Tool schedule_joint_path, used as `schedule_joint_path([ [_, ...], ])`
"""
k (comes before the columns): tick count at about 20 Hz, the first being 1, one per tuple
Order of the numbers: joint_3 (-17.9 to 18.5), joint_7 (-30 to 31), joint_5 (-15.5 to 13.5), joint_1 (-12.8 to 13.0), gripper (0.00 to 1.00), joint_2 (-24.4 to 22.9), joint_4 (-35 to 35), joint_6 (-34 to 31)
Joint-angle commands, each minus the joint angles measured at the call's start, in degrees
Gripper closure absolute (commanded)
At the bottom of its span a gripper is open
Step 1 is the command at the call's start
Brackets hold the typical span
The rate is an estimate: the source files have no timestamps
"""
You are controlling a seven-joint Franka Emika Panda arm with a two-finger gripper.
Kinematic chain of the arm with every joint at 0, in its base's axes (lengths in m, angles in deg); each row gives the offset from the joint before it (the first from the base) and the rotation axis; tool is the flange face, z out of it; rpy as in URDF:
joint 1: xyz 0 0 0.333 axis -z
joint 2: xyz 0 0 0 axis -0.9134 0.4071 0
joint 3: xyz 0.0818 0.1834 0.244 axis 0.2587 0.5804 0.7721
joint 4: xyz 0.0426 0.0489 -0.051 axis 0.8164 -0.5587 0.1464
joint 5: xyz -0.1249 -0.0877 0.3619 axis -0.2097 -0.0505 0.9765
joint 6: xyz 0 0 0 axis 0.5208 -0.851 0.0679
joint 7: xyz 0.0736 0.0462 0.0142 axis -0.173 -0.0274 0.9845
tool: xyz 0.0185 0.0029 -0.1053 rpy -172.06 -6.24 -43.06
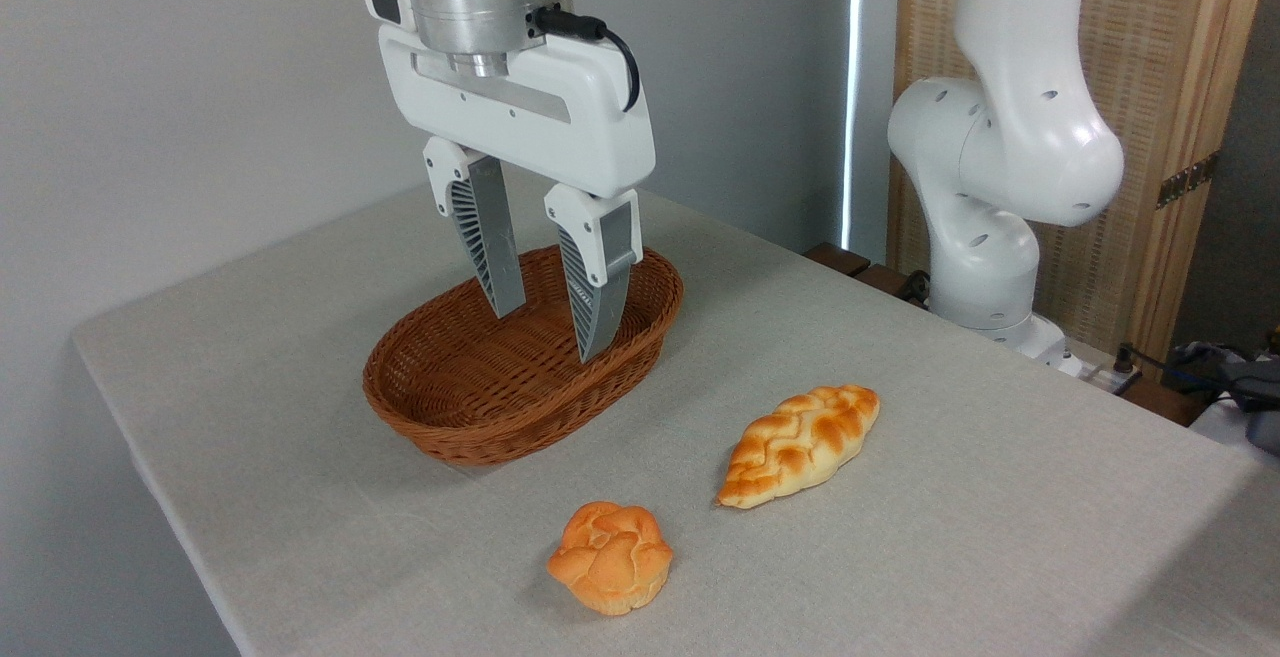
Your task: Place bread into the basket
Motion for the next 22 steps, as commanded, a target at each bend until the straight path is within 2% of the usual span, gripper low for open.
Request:
schedule_joint_path([
  [1,-4.58,-3.69,-0.41,-4.46,0.00,-0.11,0.67,-2.65],
  [3,-10.23,-3.91,-0.68,-10.19,0.00,-0.11,0.67,-2.59],
  [4,-11.04,-3.91,-0.68,-10.65,0.00,-0.11,0.67,-2.59],
  [22,-10.78,-4.09,-0.24,-10.57,0.00,-0.46,0.76,-2.50],
])
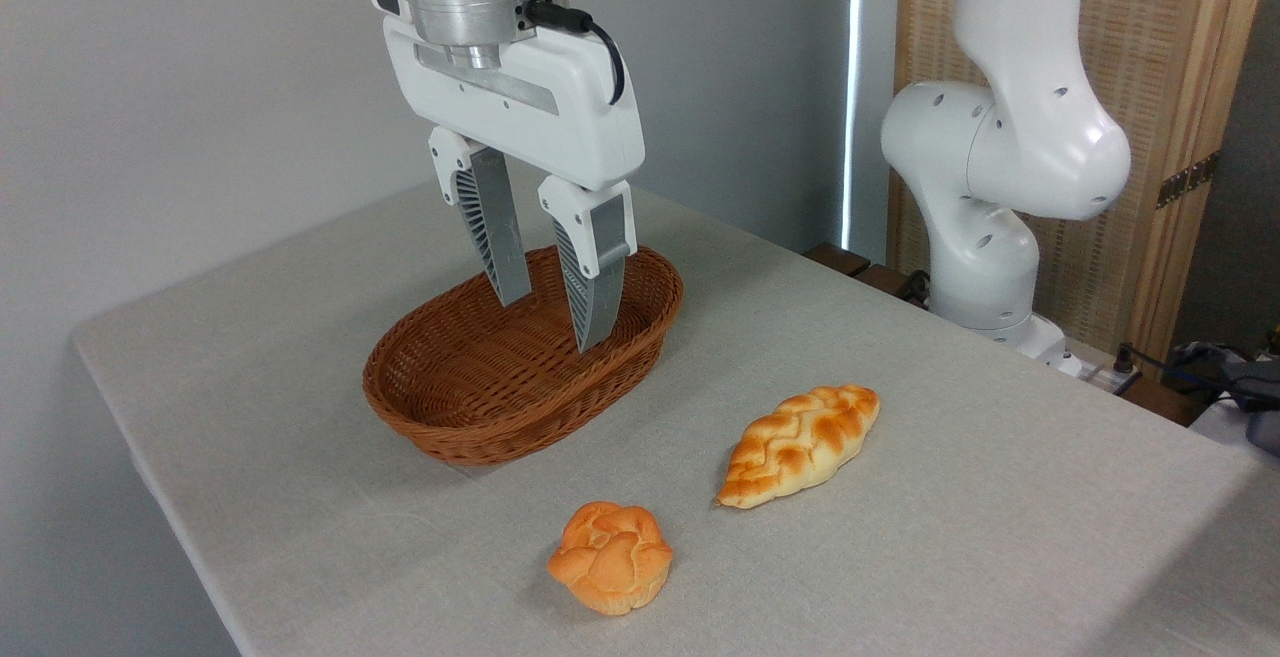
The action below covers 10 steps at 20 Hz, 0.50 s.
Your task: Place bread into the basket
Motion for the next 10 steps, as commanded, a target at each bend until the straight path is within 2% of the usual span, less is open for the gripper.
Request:
schedule_joint_path([
  [1,-0.21,-1.14,-0.06,-0.62,0.00,-0.36,0.31,-0.63],
  [7,0.05,-3.34,-0.06,-0.97,0.00,-0.09,-0.13,1.30],
  [10,0.23,-7.37,0.03,-1.33,0.00,0.08,-3.02,6.91],
])
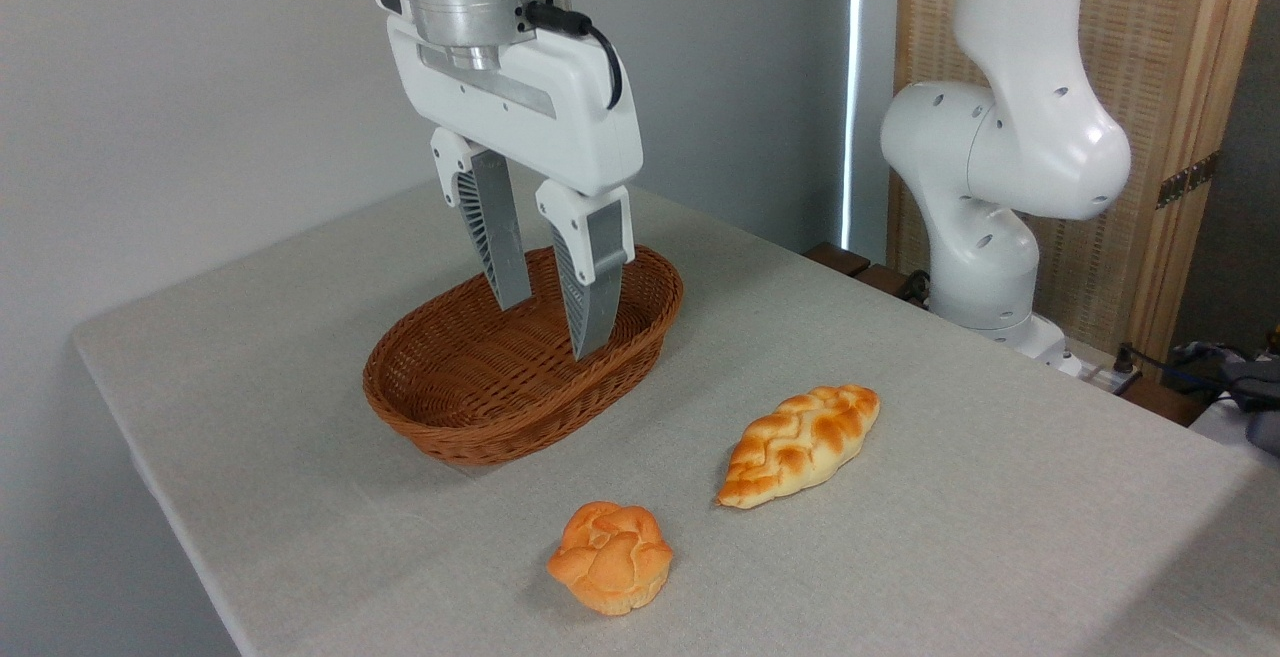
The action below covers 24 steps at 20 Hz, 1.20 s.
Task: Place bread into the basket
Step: 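Move the gripper down over the round orange bun, then close the gripper fingers around the round orange bun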
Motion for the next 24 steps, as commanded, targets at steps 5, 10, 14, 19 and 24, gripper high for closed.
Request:
schedule_joint_path([
  [5,4.77,-11.73,0.63,-1.27,0.00,2.73,-4.63,8.19],
  [10,4.96,-11.65,0.63,-1.19,0.00,5.55,-8.14,11.86],
  [14,4.52,-11.38,0.63,-1.01,0.00,5.55,-11.22,16.45],
  [19,4.08,-11.39,0.63,-0.48,0.00,5.90,-16.05,21.01],
  [24,3.38,-11.30,0.19,-0.39,0.00,6.69,-17.55,22.07],
])
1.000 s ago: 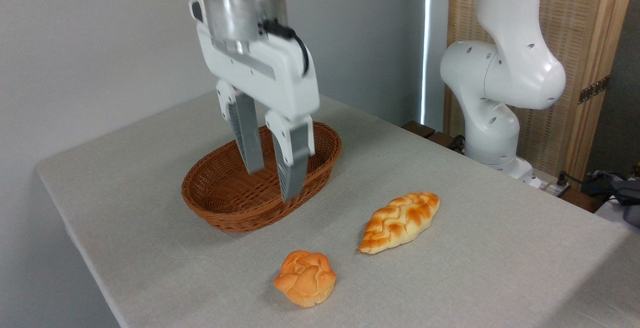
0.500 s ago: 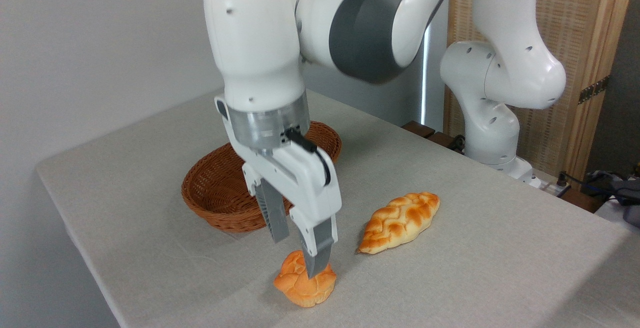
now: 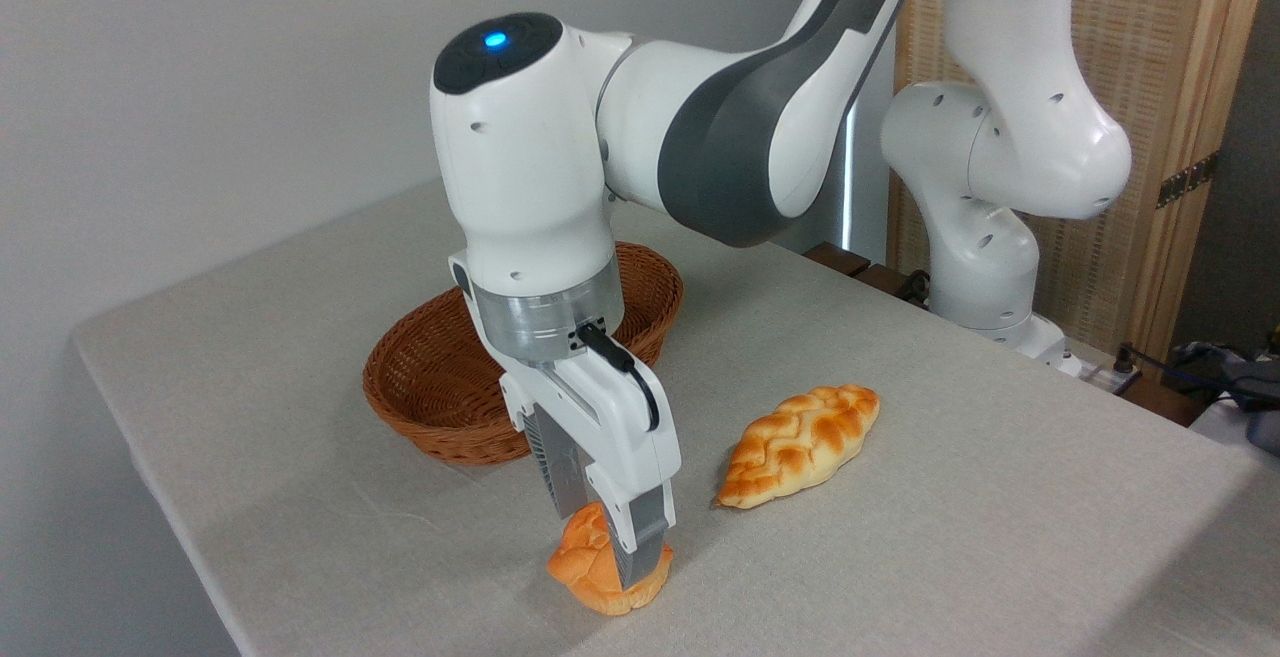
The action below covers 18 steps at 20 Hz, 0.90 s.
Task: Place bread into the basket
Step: 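Close the gripper fingers around the round orange bun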
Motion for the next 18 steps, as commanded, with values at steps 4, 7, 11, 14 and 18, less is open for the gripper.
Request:
schedule_joint_path([
  [4,-0.73,-0.40,-0.19,0.24,0.00,1.32,-1.79,2.21],
  [7,-0.65,-0.75,-0.11,0.16,0.00,1.85,-1.79,2.21],
  [11,-0.65,-0.84,0.42,0.07,0.11,2.03,-1.79,2.21],
  [14,-0.65,-2.93,0.42,0.07,0.37,2.03,-1.71,2.48],
  [18,-0.65,-3.74,0.42,0.07,0.46,1.94,-1.71,2.04],
])
